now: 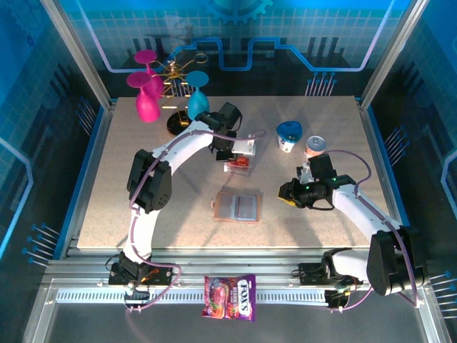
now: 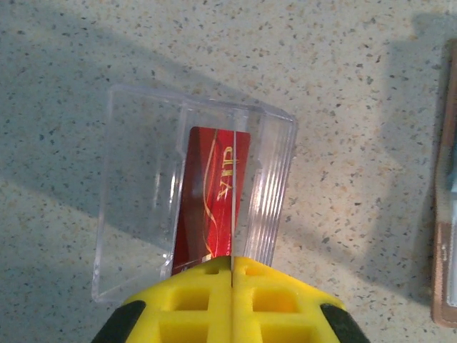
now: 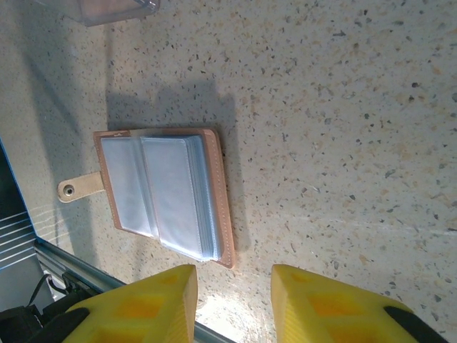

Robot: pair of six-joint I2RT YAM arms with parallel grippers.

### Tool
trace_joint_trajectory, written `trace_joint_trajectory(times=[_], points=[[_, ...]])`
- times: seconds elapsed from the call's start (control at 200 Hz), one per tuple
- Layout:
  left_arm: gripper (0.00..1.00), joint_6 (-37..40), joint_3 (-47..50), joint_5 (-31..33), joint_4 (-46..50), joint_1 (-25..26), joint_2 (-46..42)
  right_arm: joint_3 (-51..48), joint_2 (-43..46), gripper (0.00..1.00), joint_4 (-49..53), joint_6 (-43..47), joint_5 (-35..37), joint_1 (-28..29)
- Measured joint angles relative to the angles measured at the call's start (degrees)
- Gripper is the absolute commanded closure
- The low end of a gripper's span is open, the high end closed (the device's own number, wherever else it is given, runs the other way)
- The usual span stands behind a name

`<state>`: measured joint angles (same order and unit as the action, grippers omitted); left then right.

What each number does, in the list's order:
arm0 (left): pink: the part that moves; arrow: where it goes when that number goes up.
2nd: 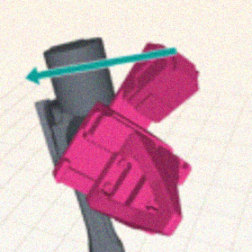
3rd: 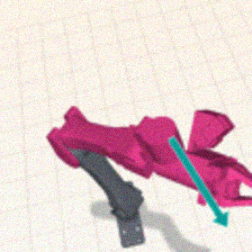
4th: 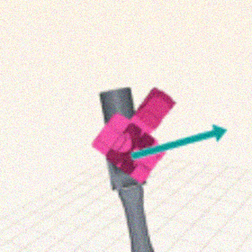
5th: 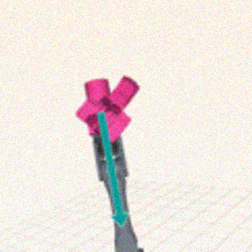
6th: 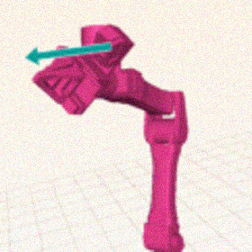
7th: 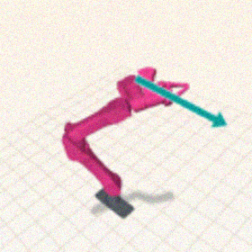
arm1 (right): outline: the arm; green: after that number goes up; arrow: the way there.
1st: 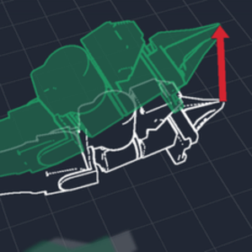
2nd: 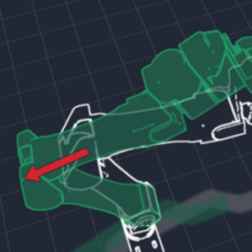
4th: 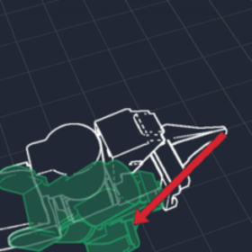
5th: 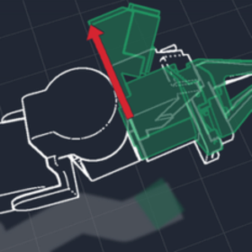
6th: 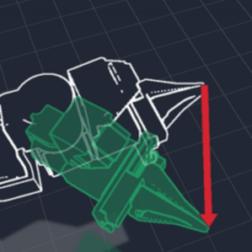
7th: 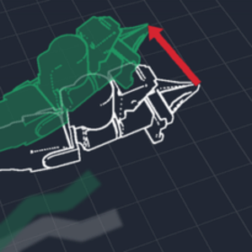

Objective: Take the credit cards out of the card holder

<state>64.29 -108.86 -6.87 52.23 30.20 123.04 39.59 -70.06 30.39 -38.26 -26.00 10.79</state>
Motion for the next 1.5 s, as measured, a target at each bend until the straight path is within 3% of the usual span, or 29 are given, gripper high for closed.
trace_joint_trajectory(times=[0.79, 1.501], points=[[1.0, -4.46, -1.31, -2.56, 10.29, 2.34, 0.74, -1.01, 0.96, 0.65, -0.39, -0.02, -0.48, 0.0], [1.0, -8.31, -4.48, -2.97, 10.54, 1.62, 2.49, -1.01, 1.16, 0.65, -0.37, 0.0, -0.61, 0.0]])
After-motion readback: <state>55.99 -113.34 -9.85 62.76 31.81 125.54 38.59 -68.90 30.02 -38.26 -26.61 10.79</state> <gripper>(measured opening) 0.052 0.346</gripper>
